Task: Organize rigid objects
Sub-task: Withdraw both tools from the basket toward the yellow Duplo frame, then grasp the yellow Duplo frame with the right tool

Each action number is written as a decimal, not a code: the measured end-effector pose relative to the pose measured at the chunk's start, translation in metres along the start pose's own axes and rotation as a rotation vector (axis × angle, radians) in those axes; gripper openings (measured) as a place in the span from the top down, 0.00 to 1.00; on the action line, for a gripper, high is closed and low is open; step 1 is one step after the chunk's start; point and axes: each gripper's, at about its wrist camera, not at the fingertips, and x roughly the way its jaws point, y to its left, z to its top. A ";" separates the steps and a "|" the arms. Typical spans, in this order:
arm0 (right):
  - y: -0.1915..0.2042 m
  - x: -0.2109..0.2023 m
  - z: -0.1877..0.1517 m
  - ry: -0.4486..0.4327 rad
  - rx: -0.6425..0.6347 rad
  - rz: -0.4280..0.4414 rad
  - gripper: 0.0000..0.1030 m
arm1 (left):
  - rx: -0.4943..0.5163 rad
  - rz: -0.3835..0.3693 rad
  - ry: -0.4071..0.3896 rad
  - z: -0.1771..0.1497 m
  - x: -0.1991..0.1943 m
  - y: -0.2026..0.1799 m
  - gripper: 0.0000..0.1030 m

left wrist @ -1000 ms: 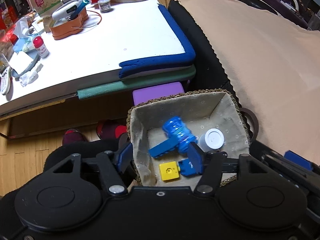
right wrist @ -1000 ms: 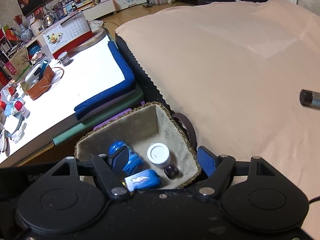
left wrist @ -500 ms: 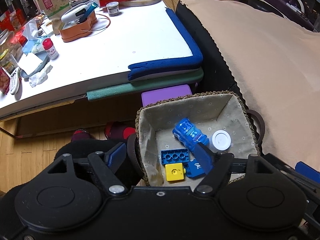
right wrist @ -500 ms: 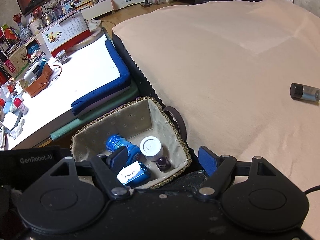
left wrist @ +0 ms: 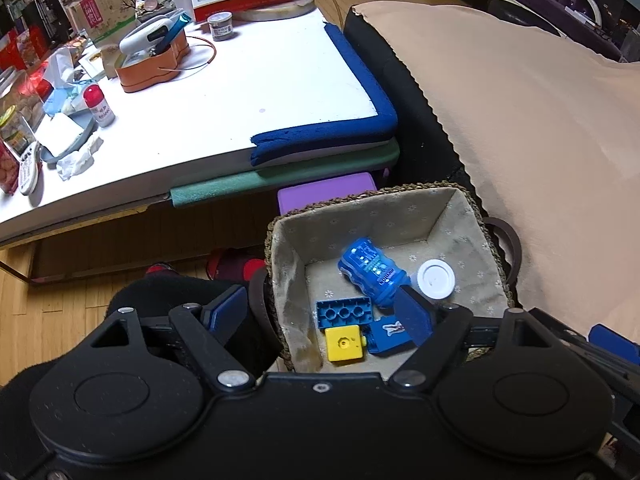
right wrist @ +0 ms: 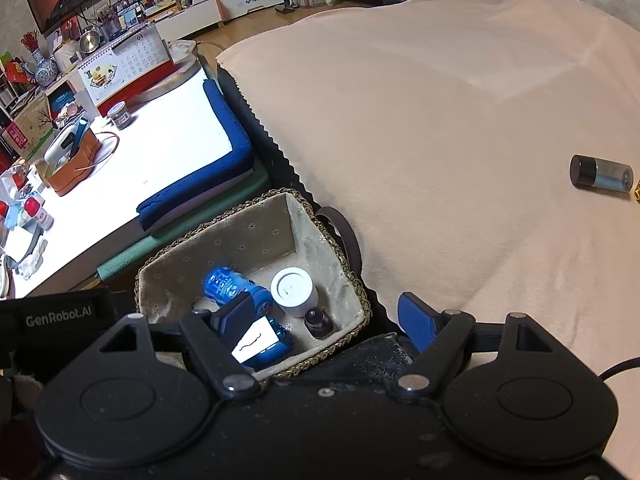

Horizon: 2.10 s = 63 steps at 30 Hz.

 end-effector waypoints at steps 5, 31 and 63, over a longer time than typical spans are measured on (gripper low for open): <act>-0.001 -0.001 -0.002 -0.002 -0.003 -0.006 0.23 | -0.006 -0.006 -0.006 -0.002 -0.002 -0.001 0.26; -0.036 -0.014 -0.022 -0.010 0.043 -0.030 0.22 | 0.059 -0.028 -0.023 -0.021 -0.012 -0.023 0.24; -0.249 -0.093 -0.086 -0.163 0.435 -0.345 0.21 | 0.368 -0.102 0.024 -0.087 -0.008 -0.132 0.21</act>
